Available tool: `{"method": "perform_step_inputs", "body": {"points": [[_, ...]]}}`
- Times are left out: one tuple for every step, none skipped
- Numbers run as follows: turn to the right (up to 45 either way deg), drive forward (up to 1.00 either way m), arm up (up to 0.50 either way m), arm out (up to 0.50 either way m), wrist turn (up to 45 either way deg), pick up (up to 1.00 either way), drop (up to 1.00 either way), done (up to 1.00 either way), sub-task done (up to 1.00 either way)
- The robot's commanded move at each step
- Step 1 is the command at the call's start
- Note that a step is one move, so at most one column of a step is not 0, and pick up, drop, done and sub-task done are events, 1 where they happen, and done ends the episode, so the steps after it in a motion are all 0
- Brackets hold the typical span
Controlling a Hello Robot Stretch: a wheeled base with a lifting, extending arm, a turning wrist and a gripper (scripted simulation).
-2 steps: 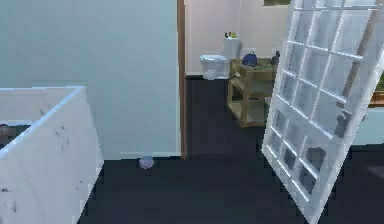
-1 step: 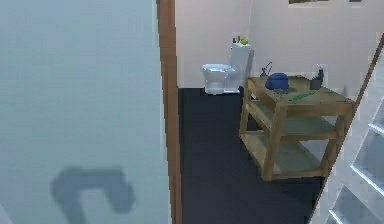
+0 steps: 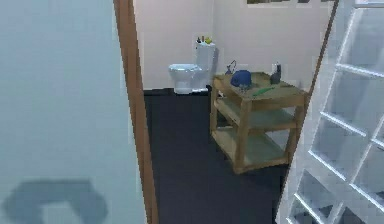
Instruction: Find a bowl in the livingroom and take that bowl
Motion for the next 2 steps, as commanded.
{"method": "perform_step_inputs", "body": {"points": [[0.0,0.20,0.00,0.00,0.0,0.00,0.00,0.00,0.00],[3.0,0.00,0.00,0.00,0.0,0.00,0.00,0.00,0.00]]}}
